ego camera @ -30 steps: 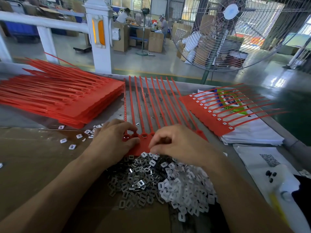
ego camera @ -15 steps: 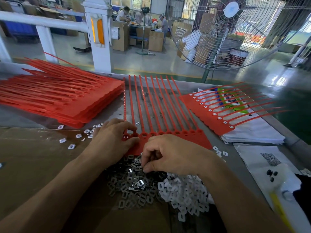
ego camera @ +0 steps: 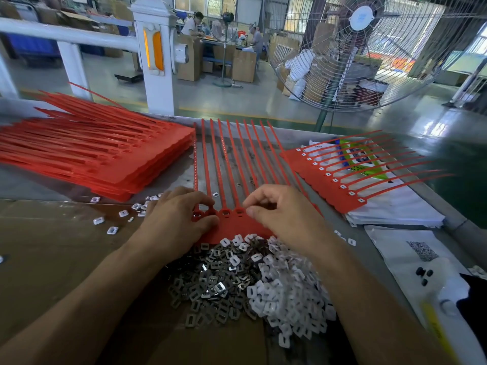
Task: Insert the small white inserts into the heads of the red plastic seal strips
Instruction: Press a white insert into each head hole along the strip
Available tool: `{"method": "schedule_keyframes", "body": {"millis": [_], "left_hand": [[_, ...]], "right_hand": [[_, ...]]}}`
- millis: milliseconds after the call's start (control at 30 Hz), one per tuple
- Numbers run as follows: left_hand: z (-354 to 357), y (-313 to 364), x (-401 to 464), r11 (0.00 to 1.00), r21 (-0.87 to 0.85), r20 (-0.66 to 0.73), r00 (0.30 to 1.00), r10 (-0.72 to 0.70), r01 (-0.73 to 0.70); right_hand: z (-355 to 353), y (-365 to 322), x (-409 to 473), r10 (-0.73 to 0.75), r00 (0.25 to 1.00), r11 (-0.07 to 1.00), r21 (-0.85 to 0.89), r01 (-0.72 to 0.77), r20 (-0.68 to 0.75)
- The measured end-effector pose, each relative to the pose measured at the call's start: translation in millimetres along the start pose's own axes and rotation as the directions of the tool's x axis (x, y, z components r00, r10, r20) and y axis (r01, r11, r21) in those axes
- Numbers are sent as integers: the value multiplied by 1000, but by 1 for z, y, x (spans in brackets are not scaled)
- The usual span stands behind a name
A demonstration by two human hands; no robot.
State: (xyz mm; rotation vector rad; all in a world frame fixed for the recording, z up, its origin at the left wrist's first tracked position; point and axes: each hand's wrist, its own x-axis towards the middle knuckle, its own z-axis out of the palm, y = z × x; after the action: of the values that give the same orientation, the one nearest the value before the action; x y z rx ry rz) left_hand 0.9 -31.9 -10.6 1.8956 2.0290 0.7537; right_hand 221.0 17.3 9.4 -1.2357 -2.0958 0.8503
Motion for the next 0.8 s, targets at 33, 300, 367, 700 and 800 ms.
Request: {"method": "schedule_keyframes", "body": {"millis": [33,300,367,700,800], "left_hand": [[0,0,0,1000,-1,2,1000,0,0],[0,0,0,1000,-3,6,1000,1,-1],[0,0,0,1000,2,8,1000,2,-2],[0,-1,0,1000,0,3,1000,8,-8],[0,-1,0,1000,-1,-1,1000,7,-7]], "right_hand": [[-3,4,2,36,999,999,3,-36,-25],[-27,23,8,216,955,974,107,-198,-203],[-30,26,9,237,937,969,135,-208,-255],[-33,40,11,313,903,942,-26,-335,-293],[-33,43,14,310,914,931,-111,-348,-261]]}}
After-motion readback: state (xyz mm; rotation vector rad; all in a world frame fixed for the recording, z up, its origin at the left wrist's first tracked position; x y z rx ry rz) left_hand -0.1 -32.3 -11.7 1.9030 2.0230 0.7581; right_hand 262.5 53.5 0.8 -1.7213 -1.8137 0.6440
